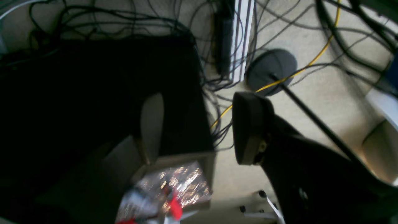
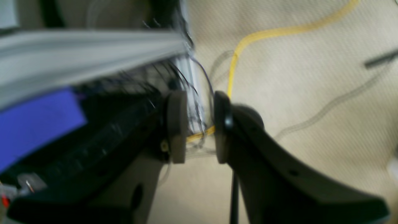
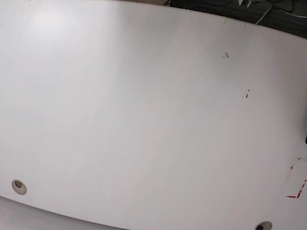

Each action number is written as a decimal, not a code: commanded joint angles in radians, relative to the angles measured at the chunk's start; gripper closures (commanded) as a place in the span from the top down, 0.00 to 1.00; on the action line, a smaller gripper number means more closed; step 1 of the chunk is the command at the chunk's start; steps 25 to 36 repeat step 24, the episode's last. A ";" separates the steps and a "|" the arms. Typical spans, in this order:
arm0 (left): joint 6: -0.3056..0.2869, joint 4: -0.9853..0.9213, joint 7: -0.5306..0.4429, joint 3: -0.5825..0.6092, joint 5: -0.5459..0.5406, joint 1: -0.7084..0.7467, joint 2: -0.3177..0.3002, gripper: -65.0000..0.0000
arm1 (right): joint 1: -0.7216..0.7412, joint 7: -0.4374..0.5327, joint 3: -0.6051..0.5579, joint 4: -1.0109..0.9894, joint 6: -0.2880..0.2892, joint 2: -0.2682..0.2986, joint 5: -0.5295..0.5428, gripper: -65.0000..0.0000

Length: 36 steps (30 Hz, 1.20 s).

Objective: Fold the T-shirt properly

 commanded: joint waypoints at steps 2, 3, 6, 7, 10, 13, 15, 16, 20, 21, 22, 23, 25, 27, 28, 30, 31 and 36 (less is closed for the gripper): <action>0.079 -0.058 -0.003 0.009 -0.002 -0.047 0.001 0.50 | 0.031 -0.044 0.001 -0.036 -0.023 0.019 -0.005 0.22; 0.099 -0.084 -0.002 0.010 -0.004 -0.067 0.012 0.50 | 0.042 -0.056 0.000 -0.041 -0.023 0.019 -0.006 0.22; 0.144 -0.145 -0.002 0.012 -0.001 -0.119 0.039 0.51 | 0.069 -0.091 0.000 -0.045 -0.034 0.021 -0.014 0.22; 0.151 -0.162 -0.002 0.012 -0.001 -0.131 0.041 0.52 | 0.074 -0.104 0.000 -0.045 -0.045 0.021 -0.032 0.22; 0.151 -0.193 0.000 0.012 -0.001 -0.153 0.044 0.57 | 0.079 -0.128 0.000 -0.045 -0.083 0.018 -0.109 0.22; 0.151 -0.202 0.001 0.010 -0.001 -0.167 0.044 0.59 | 0.100 -0.133 0.001 -0.045 -0.118 0.014 -0.169 0.22; 0.151 -0.204 0.001 0.009 -0.002 -0.167 0.042 0.59 | 0.102 -0.131 0.001 -0.045 -0.137 0.008 -0.193 0.22; 0.151 -0.204 0.001 0.009 -0.004 -0.167 0.041 0.59 | 0.102 -0.131 0.001 -0.045 -0.141 0.001 -0.209 0.22; 0.151 -0.202 0.001 0.010 -0.002 -0.165 0.039 0.59 | 0.103 -0.131 0.001 -0.045 -0.143 -0.009 -0.217 0.22; 0.151 -0.200 0.001 0.012 -0.001 -0.165 0.039 0.59 | 0.103 -0.131 0.001 -0.045 -0.143 -0.010 -0.217 0.22; 0.151 -0.200 0.001 0.012 -0.001 -0.165 0.039 0.59 | 0.103 -0.131 0.001 -0.045 -0.143 -0.010 -0.217 0.22; 0.151 -0.200 0.001 0.012 -0.001 -0.165 0.039 0.59 | 0.105 -0.131 0.001 -0.045 -0.141 -0.010 -0.217 0.22; 0.151 -0.197 0.001 0.012 -0.001 -0.164 0.039 0.59 | 0.105 -0.131 0.001 -0.045 -0.141 -0.012 -0.217 0.22; 0.151 -0.197 0.001 0.012 -0.001 -0.164 0.039 0.59 | 0.105 -0.131 0.001 -0.045 -0.141 -0.012 -0.217 0.22; 0.151 -0.197 0.001 0.012 -0.001 -0.164 0.039 0.59 | 0.105 -0.131 0.001 -0.045 -0.141 -0.012 -0.217 0.22; 0.151 -0.197 0.001 0.012 -0.001 -0.164 0.039 0.59 | 0.105 -0.131 0.001 -0.045 -0.141 -0.012 -0.217 0.22; 0.151 -0.197 0.001 0.012 -0.001 -0.164 0.039 0.59 | 0.105 -0.131 0.001 -0.045 -0.141 -0.012 -0.217 0.22; 0.151 -0.197 0.001 0.012 -0.001 -0.164 0.039 0.59 | 0.105 -0.131 0.001 -0.045 -0.141 -0.012 -0.217 0.22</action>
